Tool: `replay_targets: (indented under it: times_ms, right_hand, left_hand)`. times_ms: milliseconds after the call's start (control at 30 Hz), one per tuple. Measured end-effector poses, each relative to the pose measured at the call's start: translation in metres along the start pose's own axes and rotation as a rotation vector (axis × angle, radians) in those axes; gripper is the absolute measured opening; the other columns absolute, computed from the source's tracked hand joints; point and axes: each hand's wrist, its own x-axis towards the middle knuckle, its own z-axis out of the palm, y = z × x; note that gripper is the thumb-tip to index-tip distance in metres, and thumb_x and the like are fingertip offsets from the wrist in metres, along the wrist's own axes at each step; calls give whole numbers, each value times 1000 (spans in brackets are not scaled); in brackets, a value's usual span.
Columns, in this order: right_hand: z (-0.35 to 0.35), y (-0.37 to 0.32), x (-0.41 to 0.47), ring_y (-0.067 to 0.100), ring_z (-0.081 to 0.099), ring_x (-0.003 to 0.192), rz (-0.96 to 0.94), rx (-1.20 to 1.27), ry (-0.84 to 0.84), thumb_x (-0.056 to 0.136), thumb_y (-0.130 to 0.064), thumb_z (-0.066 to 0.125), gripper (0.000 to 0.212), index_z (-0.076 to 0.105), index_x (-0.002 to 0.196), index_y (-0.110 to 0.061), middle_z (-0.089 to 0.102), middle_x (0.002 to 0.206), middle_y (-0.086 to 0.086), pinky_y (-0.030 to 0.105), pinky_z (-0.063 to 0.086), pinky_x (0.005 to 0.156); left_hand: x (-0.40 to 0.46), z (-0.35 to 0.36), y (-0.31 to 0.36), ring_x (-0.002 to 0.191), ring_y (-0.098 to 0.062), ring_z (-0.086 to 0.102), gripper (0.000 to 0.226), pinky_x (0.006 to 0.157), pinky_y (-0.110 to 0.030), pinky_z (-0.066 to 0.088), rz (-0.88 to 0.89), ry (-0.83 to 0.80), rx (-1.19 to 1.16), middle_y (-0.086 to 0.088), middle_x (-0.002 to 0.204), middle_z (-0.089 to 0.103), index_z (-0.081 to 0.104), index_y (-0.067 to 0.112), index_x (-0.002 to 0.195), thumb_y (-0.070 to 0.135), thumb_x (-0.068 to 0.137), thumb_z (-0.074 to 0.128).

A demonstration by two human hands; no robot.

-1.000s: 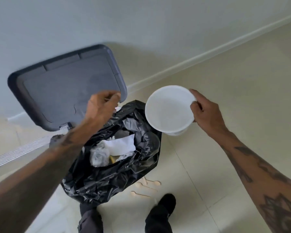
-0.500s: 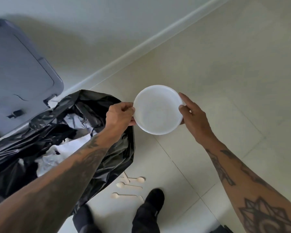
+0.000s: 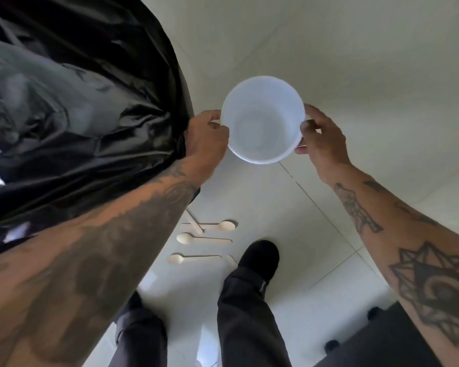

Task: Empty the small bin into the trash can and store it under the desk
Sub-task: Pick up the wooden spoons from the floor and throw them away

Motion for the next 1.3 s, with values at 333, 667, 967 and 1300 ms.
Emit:
replay_targets:
  times_ms: [333,667,967,1300]
  right_hand:
    - [-24,-36,-49,30,59,114,185,-206,-5,97,-30,51,53,40,148,-20,62,123,7,48,45,104]
    - [-16,-81,-227,13,55,83,297,-69,-18,84,-7,51,27,70,89,-26,62,80,-7,30,46,79]
    - [48,37,-283,19,63,106,276,-365,-107,86,-7,51,33,74,106,-20,72,111,2,20,41,84]
    - [137,239,-245,31,51,114,128,-714,-150,91,-23,61,39,52,127,-9,46,128,12,39,49,90]
  left_hand:
    - [-44,-34,30,112,-33,69,49,83,-24,52,-25,-72,55,-20,123,72,60,8,138,4,90,56]
    - [-188,-123,44,94,-26,73,31,76,-26,57,229,-293,418,-7,107,78,76,13,114,10,94,52]
    - [-175,-104,-105,116,-21,63,34,90,-25,46,319,-451,850,-4,122,70,72,17,122,15,94,54]
    - [-25,-53,-227,129,-35,47,63,82,-41,48,878,-399,1759,-16,142,43,44,5,139,-1,82,70]
